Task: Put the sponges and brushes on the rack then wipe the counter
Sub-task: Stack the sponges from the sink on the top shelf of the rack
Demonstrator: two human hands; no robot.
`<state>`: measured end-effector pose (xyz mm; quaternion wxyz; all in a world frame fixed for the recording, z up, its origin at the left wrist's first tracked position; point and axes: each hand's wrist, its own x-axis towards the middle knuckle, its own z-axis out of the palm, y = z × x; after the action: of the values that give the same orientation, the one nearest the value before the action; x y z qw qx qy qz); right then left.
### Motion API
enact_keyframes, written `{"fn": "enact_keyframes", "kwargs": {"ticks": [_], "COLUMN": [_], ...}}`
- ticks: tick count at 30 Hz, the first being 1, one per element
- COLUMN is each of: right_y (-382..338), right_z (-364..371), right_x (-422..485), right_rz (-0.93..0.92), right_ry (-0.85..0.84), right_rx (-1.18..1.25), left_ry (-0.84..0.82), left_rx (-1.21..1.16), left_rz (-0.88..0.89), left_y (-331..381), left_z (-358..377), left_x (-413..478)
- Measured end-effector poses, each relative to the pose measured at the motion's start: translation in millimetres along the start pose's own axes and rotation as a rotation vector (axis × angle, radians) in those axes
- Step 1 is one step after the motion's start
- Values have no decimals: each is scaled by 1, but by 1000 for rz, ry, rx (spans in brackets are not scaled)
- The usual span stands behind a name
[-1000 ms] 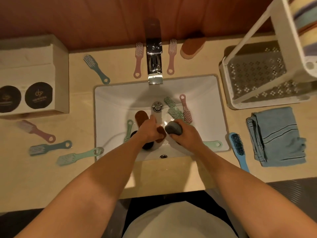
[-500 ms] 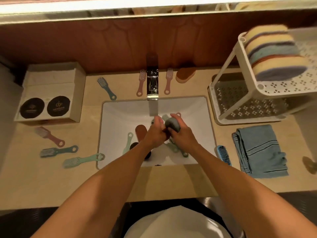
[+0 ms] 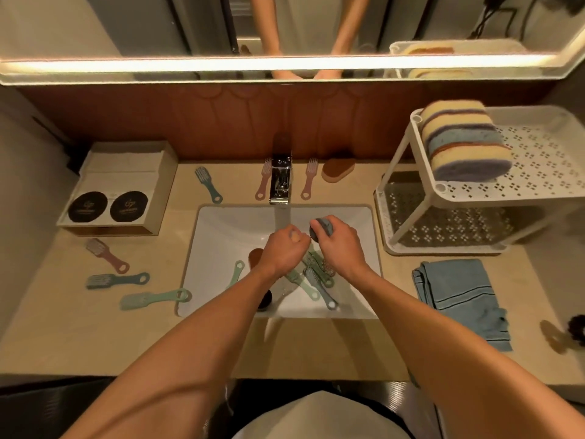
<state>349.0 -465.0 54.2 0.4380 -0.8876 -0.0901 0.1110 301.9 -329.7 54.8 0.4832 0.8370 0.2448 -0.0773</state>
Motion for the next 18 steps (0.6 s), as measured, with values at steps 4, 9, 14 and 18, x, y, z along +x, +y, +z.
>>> {"fn": "enact_keyframes", "kwargs": {"ticks": [4, 9, 14, 18], "right_y": [-10, -22, -33, -39], "right_z": [-11, -25, -35, -45], "right_x": [2, 8, 9, 11], "right_rz": [1, 47, 33, 37], "right_ry": [58, 63, 79, 89], "right_rx": [-68, -49, -24, -41], "left_ry": [81, 101, 105, 98], "left_rx": [48, 104, 120, 78], "left_rz": [15, 98, 121, 136], "left_y": [16, 35, 53, 66], "left_z": [3, 7, 8, 8], "left_x": [-6, -7, -6, -5]}}
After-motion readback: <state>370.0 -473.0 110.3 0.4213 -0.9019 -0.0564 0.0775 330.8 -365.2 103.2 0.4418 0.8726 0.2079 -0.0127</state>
